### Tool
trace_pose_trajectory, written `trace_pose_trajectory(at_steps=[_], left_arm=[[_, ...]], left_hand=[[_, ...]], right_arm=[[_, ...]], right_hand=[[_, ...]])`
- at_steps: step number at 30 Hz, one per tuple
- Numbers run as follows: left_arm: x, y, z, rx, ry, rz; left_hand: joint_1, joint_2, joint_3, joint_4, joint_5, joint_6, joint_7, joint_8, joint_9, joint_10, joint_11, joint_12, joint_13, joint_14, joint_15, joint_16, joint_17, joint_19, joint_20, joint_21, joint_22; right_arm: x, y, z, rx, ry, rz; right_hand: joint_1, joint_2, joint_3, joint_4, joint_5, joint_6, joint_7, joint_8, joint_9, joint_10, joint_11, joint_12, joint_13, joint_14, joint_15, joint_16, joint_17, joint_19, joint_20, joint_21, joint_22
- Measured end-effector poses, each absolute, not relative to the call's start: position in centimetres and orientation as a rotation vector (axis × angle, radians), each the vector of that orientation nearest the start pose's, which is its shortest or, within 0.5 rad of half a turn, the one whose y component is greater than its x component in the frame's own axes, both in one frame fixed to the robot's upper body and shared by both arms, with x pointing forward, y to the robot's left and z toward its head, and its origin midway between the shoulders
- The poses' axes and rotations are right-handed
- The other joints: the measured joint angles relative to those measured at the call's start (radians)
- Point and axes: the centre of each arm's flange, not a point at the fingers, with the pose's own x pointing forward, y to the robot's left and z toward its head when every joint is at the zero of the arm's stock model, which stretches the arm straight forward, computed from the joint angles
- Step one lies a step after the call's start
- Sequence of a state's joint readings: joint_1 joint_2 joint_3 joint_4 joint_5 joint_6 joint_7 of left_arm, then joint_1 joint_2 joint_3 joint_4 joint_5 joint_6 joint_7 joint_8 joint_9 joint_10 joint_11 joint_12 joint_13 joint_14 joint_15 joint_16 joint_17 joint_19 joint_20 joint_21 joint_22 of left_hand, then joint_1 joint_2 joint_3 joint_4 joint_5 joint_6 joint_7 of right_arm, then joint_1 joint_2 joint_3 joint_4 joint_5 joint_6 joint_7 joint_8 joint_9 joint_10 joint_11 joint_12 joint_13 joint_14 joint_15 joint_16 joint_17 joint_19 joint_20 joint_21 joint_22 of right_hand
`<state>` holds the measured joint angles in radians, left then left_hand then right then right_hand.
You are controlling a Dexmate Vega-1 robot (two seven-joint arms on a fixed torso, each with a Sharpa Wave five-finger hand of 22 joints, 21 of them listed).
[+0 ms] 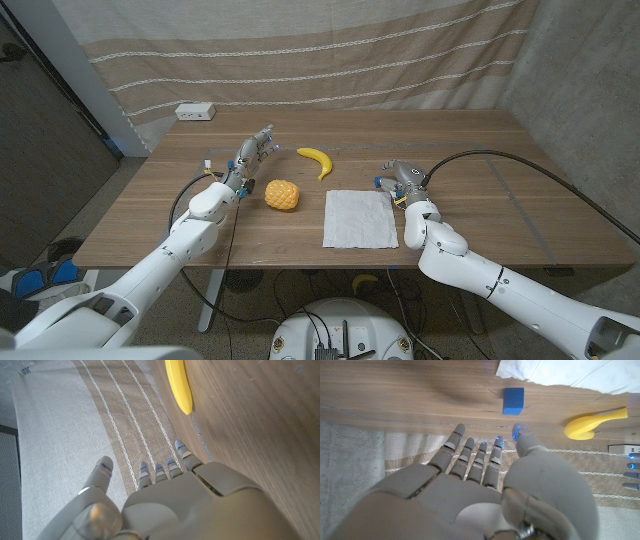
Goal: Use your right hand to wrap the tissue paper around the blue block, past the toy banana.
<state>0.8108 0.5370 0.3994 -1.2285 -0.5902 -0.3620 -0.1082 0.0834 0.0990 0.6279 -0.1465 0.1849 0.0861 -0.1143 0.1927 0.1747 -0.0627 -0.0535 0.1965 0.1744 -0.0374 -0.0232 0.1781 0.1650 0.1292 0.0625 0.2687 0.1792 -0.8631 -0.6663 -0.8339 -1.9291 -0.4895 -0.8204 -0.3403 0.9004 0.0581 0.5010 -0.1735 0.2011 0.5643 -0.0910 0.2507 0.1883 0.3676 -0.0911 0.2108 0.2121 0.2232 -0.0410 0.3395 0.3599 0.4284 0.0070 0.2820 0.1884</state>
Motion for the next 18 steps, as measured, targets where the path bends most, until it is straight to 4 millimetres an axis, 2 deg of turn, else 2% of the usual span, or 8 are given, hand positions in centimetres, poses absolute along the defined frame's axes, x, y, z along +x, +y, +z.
trace_pose_trajectory(at_steps=[10,15,18], left_arm=[[65.44,29.59,-3.06,0.078,-0.617,-0.250],[65.41,29.56,-3.06,0.078,-0.617,-0.250],[65.39,29.60,-3.12,0.078,-0.615,-0.249]], left_hand=[[0.000,0.000,0.000,0.000,0.000,0.000,0.000,0.000,0.000,0.000,0.000,0.000,0.000,0.000,0.000,0.000,0.000,0.000,0.000,-0.006,0.000],[0.000,0.000,0.000,0.000,0.000,0.000,0.000,0.000,0.000,0.000,0.000,0.000,0.000,0.000,0.000,0.000,0.000,0.005,-0.005,-0.006,0.000],[0.000,0.000,0.000,0.000,0.000,0.000,0.000,0.000,0.000,0.000,0.000,0.000,0.000,0.000,0.000,0.000,0.000,0.005,-0.005,-0.006,0.000]], right_arm=[[57.72,-16.97,-7.40,-1.262,-0.375,-0.279],[57.91,-16.97,-7.49,-1.272,-0.369,-0.275],[58.19,-16.89,-7.55,-1.282,-0.366,-0.274]], right_hand=[[0.012,0.012,-0.003,-0.003,0.000,0.003,-0.003,0.000,0.000,0.004,-0.004,0.000,0.000,0.000,0.000,0.000,0.000,0.000,0.000,0.000,0.000],[0.032,0.008,-0.004,-0.005,0.000,0.005,-0.006,-0.008,0.000,0.004,-0.004,0.000,0.000,0.000,0.000,0.005,0.000,-0.004,-0.004,0.000,0.000],[0.046,0.022,-0.001,-0.007,0.000,0.007,-0.015,-0.008,0.000,0.008,-0.014,0.000,0.000,0.000,0.000,0.005,0.005,0.000,-0.008,0.000,0.000]])
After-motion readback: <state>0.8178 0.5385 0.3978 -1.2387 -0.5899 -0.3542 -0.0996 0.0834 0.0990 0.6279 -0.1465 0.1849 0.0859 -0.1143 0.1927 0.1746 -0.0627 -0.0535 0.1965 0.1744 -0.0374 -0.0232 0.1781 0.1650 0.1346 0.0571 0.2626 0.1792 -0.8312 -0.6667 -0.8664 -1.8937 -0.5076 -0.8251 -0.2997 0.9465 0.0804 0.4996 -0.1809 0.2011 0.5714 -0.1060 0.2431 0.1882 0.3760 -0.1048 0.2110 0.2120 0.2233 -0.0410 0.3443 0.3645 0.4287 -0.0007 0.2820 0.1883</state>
